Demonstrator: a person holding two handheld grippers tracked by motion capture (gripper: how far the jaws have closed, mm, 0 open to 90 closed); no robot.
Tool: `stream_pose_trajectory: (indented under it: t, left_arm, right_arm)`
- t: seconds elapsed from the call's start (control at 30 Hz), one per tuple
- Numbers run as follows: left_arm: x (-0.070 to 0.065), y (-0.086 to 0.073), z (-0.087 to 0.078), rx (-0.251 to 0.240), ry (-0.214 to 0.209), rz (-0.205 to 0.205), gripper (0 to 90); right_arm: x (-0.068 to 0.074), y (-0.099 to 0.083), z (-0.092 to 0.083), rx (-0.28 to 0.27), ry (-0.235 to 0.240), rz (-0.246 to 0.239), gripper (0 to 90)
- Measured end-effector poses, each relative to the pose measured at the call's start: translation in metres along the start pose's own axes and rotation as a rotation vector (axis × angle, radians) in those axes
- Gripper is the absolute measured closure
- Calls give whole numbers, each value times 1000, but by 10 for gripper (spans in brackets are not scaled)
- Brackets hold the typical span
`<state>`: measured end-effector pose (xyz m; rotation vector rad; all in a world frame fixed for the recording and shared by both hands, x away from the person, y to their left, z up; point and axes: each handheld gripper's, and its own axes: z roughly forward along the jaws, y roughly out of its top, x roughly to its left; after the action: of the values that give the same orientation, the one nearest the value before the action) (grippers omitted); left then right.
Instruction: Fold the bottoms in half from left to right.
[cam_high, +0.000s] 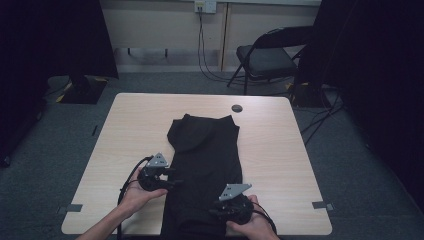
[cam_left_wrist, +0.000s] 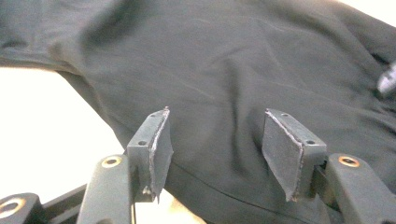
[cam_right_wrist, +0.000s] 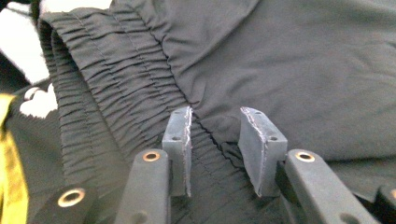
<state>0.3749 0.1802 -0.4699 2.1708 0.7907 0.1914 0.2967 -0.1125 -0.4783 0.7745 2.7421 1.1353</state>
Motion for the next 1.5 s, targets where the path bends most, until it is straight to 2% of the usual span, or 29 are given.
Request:
stream_pose_trajectory:
  t: [0.03,0.07,0.1,0.17,0.2,0.23,0.27,0.37,0.47,0.5,0.53,0.57,0.6,0.63,0.7,0.77,0.8,0.83,0.9,1.0,1.07,1.13,1.2,1.23,1.27,1.3,1.37,1.4,1.5]
  left_arm:
    - [1,0,1,5,18,0,423]
    - [4,-2,5,36,13,-3,419]
    - [5,-3,8,56,13,0,419]
    - [5,-7,13,98,-4,11,470]
    - [5,-7,13,98,-4,11,474]
    - [1,-8,12,103,4,52,491]
    - [0,-8,11,105,-11,53,526]
    - [-3,-8,8,109,-48,65,565]
    - [-1,-5,4,80,-58,51,569]
    - [5,2,-3,39,-46,35,553]
    - [5,2,-3,39,-46,35,550]
    - [13,8,-7,-11,-17,2,555]
    - [13,8,-7,-11,-17,2,564]
    - [24,13,-8,-33,5,-31,582]
    - [31,14,-3,-25,35,-40,607]
    - [37,10,7,4,36,-54,615]
    - [38,8,11,25,23,-56,610]
    - [39,6,14,36,3,-67,587]
    - [35,3,18,58,12,-61,531]
    - [28,1,21,81,17,-36,494]
    - [24,2,21,89,19,-28,471]
    - [21,2,22,94,13,-6,469]
    - [19,2,23,95,8,3,473]
    - [15,2,24,87,-36,-11,482]
    - [12,3,25,95,-46,-3,499]
    - [10,3,25,101,-39,11,500]
    - [9,5,24,98,-42,3,501]
    - [11,7,21,84,-44,-4,521]
    - [20,10,12,23,2,-43,524]
  right_arm:
    - [2,-6,1,-17,44,0,628]
    - [3,-8,0,-20,53,3,605]
    - [3,-8,-1,-17,33,9,518]
    - [2,-6,-1,-3,28,19,477]
    - [2,-6,-1,-3,28,19,477]
    - [0,0,-5,-21,12,21,414]
    - [-4,3,-8,-44,27,42,426]
    - [-21,15,-15,-98,-54,76,408]
    - [-48,25,-19,-129,-166,139,427]
    - [-60,27,-20,-142,-185,166,427]
    - [-60,27,-20,-142,-185,166,427]
    - [-83,30,-18,-142,-240,212,422]
    - [-83,30,-18,-142,-240,212,422]
    - [-101,29,-13,-121,-269,232,423]
    - [-110,27,-4,-80,-295,236,433]
    - [-111,22,6,-33,-306,218,499]
    - [-109,19,10,-10,-315,197,496]
    - [-105,18,11,-15,-335,172,498]
    - [-97,17,9,10,-350,127,498]
    - [-90,9,3,9,-344,122,496]
    - [-88,3,-2,6,-339,145,491]
    - [-84,0,-7,19,-350,131,468]
    - [-82,-4,-10,15,-333,134,466]
    - [-82,-6,-11,8,-324,128,468]
    - [-83,-7,-11,5,-314,133,470]
    - [-85,-6,-9,2,-298,141,470]
    - [-88,-4,-6,-3,-284,141,461]
    - [-89,-2,-4,-7,-280,136,462]
    - [-92,2,2,-29,-276,127,459]
